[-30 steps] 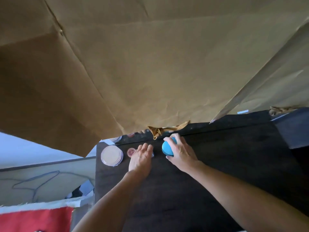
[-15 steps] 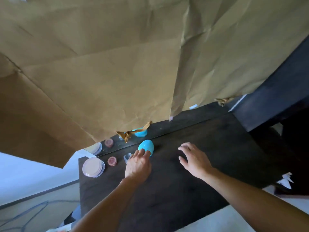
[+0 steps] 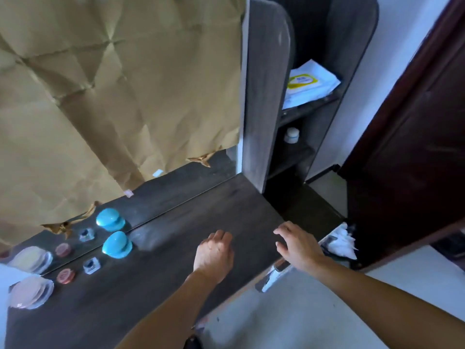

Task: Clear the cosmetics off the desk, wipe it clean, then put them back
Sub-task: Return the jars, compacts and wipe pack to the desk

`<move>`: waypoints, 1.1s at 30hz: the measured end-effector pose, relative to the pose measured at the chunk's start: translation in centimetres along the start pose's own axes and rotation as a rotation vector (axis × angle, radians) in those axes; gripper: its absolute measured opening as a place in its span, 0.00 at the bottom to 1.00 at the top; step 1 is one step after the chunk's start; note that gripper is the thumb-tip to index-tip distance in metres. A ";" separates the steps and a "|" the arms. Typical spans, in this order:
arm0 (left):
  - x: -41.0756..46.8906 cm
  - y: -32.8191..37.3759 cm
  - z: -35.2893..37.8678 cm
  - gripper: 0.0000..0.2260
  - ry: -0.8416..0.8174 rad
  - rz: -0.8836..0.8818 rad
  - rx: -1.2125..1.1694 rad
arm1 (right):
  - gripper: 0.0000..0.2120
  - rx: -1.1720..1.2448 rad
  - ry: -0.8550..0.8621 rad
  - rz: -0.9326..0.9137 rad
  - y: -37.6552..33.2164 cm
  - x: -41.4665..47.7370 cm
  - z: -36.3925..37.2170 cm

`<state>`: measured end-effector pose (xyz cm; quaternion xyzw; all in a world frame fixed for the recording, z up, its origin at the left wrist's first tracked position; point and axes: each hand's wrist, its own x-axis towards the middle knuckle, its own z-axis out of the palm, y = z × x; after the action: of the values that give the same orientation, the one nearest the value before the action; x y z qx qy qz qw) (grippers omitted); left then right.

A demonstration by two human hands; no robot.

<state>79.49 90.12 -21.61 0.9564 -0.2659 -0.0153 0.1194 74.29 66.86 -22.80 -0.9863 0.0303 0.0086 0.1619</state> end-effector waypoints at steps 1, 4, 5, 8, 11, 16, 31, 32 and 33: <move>0.5 1.8 0.3 0.06 -0.003 0.015 -0.022 | 0.14 0.002 0.010 0.019 1.9 -0.6 -0.7; 2.3 6.3 0.7 0.08 -0.018 0.053 -0.072 | 0.14 0.012 0.043 0.078 6.2 -1.7 -3.1; 3.1 7.4 0.6 0.09 -0.019 0.063 -0.070 | 0.14 0.010 0.048 0.090 7.3 -1.7 -3.8; 5.7 10.0 0.3 0.11 -0.024 0.119 -0.048 | 0.15 0.005 0.050 0.119 10.1 -1.5 -5.2; 8.6 11.7 0.7 0.11 -0.023 0.173 -0.053 | 0.15 0.009 0.047 0.144 12.4 -0.5 -6.0; 14.9 13.5 1.3 0.13 -0.044 0.225 -0.062 | 0.17 -0.029 0.019 0.177 15.6 3.5 -7.6; 28.4 16.3 3.1 0.17 -0.180 0.111 0.047 | 0.19 -0.049 0.046 0.083 22.0 18.7 -11.0; 28.8 16.4 3.5 0.18 -0.183 0.083 0.056 | 0.20 -0.055 0.043 0.052 22.2 20.0 -11.0; 29.2 16.4 3.9 0.19 -0.183 0.052 0.065 | 0.20 -0.069 0.039 0.028 22.3 21.3 -11.1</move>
<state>95.87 60.67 -20.55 0.9472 -0.3008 -0.0910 0.0640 94.23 40.98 -20.00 -0.9908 0.0468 -0.0072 0.1271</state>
